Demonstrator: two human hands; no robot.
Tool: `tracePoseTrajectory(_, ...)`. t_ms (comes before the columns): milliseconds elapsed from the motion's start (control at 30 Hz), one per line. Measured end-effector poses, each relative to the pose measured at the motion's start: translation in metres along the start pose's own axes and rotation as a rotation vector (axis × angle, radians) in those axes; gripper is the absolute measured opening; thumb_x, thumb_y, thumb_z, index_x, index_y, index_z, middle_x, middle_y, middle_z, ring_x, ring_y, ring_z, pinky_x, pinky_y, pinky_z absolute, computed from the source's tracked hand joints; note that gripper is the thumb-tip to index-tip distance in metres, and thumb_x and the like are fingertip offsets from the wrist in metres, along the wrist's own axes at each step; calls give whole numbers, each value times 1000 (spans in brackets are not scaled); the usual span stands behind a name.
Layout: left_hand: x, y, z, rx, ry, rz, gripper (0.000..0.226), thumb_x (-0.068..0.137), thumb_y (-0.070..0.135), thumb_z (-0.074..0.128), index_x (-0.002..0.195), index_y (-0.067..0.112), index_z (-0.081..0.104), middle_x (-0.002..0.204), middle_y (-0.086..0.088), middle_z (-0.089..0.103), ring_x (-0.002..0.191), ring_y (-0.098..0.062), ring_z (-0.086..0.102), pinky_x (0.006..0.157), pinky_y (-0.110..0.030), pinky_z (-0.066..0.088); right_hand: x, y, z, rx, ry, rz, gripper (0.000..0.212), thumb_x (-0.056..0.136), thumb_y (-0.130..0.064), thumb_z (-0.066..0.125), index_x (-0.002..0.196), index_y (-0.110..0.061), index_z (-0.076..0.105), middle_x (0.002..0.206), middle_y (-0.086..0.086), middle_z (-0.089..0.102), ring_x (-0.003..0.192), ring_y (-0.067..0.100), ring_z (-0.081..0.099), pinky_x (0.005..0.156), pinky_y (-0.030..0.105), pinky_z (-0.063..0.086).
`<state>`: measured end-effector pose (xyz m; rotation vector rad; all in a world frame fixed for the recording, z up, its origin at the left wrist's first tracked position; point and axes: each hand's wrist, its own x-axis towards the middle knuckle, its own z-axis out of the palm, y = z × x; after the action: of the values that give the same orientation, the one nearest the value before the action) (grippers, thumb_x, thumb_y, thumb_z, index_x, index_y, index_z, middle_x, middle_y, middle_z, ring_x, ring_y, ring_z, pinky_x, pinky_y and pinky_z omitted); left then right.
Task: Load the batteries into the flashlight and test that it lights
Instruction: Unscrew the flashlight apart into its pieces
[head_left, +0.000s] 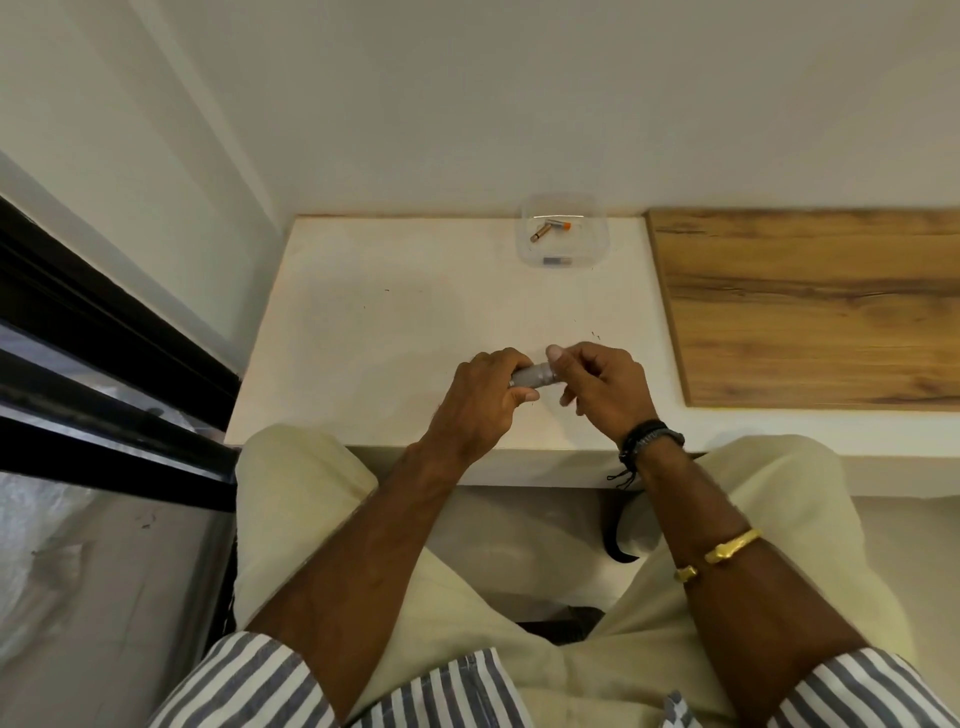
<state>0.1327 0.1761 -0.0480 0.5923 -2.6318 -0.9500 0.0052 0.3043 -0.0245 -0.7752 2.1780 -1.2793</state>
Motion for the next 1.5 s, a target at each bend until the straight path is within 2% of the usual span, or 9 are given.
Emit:
tracePoseTrajectory(133,0,-3,2,-2,-4,-21,23,93,27,67,109,13,61,98,-6,69,82,-21,58,77,-44,54,2,6,1,-3,-17,-99,12,95,-21,70,101,-12,76,86,-1,74,75,10,70,71,33,60)
tracePoseTrajectory(233,0,-4,0,-11,-7,-42,22,93,26,67,110,13,61,100,-6,68,83,-21,58,77,-44,53,2,6,-4,148,-134,-147,32,86,2,74,112,-16,73,110,3,74,102,21,70,87,35,61)
tracePoseTrajectory(433,-1,-1,0,6,-11,-10,24,93,25,68,111,10,62,100,-8,69,83,-22,58,77,-41,52,2,5,1,16,-27,29,34,93,-49,64,97,-16,74,83,-2,74,62,5,70,55,21,55)
tracePoseTrajectory(567,-2,-2,-1,-8,-8,-25,22,94,25,67,110,11,61,100,-7,68,84,-22,57,78,-42,52,1,7,-1,17,-41,-91,11,96,-19,68,101,-13,76,85,0,74,72,11,71,66,26,61)
tracePoseTrajectory(667,-2,-3,-1,-6,-6,-43,21,94,24,66,109,11,61,100,-7,68,84,-23,57,78,-43,51,2,7,-5,123,-127,-126,33,87,7,70,113,-14,74,110,4,74,103,21,69,86,33,60)
tracePoseTrajectory(867,-2,-2,0,-1,-12,-14,22,93,26,67,110,12,61,100,-7,68,84,-21,57,78,-42,52,1,3,0,13,-28,22,27,97,-41,64,102,-16,73,86,-1,74,68,8,71,61,28,58)
tracePoseTrajectory(1100,-2,-6,0,8,-26,-47,21,94,27,66,110,15,60,101,-5,67,85,-21,56,79,-45,52,3,6,-6,128,-142,-100,37,84,7,72,113,-16,72,110,1,73,100,15,70,83,30,61)
tracePoseTrajectory(1267,-2,-3,0,4,-33,-34,23,94,25,66,112,12,60,103,-8,68,87,-23,58,81,-43,51,2,4,-1,48,-47,42,29,96,-41,65,110,-17,71,98,4,75,74,14,73,62,26,60)
tracePoseTrajectory(1500,-1,-2,-3,2,-24,-45,24,94,22,67,114,10,61,105,-10,68,88,-23,58,81,-38,50,2,7,-4,98,-49,30,19,100,-10,58,107,-3,74,93,15,76,77,29,75,69,36,63)
